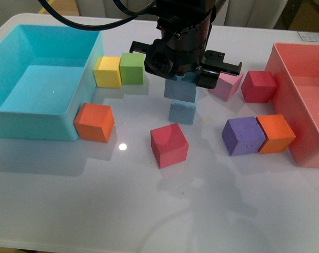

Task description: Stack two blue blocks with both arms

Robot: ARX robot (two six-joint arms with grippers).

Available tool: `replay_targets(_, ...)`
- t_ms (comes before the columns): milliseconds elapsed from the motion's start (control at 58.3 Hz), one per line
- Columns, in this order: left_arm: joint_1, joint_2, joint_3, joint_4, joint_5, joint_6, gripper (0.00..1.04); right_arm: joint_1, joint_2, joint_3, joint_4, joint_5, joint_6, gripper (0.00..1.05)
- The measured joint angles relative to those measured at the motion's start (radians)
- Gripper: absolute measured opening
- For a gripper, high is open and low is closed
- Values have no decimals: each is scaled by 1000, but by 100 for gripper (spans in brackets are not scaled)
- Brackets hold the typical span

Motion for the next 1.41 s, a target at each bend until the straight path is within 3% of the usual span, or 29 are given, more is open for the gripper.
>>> replay_targets(703, 0, 179, 201, -73, 14, 24, 49, 0, 0, 0, 0, 0, 0, 96)
replay_targets(1029, 6, 177, 178, -37, 15, 18, 98, 0, 0, 0, 0, 0, 0, 96)
replay_targets(1406, 9, -24, -48, 77, 47, -31, 96, 0, 0, 0, 0, 0, 0, 96)
